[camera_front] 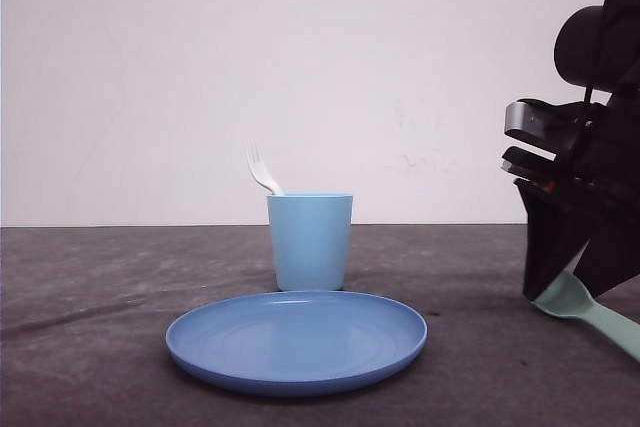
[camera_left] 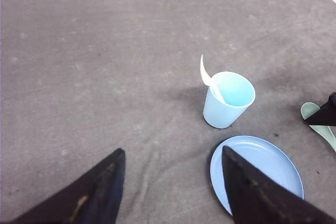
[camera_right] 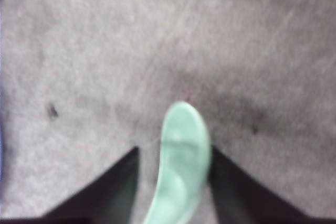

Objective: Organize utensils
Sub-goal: 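Lower the right gripper onto the mint-green spoon and grasp its handle, then lift the green spoon with the right gripper and carry it over the cup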

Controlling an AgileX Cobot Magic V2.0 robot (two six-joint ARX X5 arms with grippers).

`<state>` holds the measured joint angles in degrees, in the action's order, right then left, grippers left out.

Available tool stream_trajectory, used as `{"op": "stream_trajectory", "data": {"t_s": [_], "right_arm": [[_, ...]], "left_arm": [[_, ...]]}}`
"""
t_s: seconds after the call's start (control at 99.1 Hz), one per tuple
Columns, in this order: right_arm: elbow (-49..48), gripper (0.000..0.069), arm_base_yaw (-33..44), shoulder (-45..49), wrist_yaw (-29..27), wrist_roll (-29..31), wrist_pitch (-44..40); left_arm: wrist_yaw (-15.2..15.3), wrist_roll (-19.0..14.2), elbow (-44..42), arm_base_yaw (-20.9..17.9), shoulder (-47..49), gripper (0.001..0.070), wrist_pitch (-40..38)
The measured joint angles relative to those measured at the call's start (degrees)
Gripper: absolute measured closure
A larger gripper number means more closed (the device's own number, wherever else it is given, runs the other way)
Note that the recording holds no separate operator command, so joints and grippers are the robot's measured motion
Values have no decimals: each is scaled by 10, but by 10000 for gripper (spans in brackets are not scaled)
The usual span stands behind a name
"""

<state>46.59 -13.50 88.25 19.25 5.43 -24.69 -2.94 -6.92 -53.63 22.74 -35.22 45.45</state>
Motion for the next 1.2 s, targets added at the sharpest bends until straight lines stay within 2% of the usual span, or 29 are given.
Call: {"op": "stream_trajectory", "data": {"t_s": [0.141,0.202,0.414,0.565,0.717,0.828,0.918,1.009,1.201], "right_arm": [[0,627,0,1,0,0,-4],[0,659,0,1,1,1,-3],[12,664,-3,0,31,4,-3],[75,664,-20,-18,73,14,19],[135,664,-46,-22,100,33,95],[140,664,-74,-22,98,57,195],[140,664,-100,-22,70,68,279],[140,664,-127,-22,12,71,345],[140,664,-176,-20,-110,70,410]], "left_arm": [[0,0,0,0,0,359,0],[0,0,0,0,0,359,0],[0,0,0,0,0,359,0],[0,0,0,0,0,359,-1],[0,0,0,0,0,359,-7],[0,0,0,0,0,359,-7],[0,0,0,0,0,359,-7],[0,0,0,0,0,359,-7],[0,0,0,0,0,359,-7]]}}
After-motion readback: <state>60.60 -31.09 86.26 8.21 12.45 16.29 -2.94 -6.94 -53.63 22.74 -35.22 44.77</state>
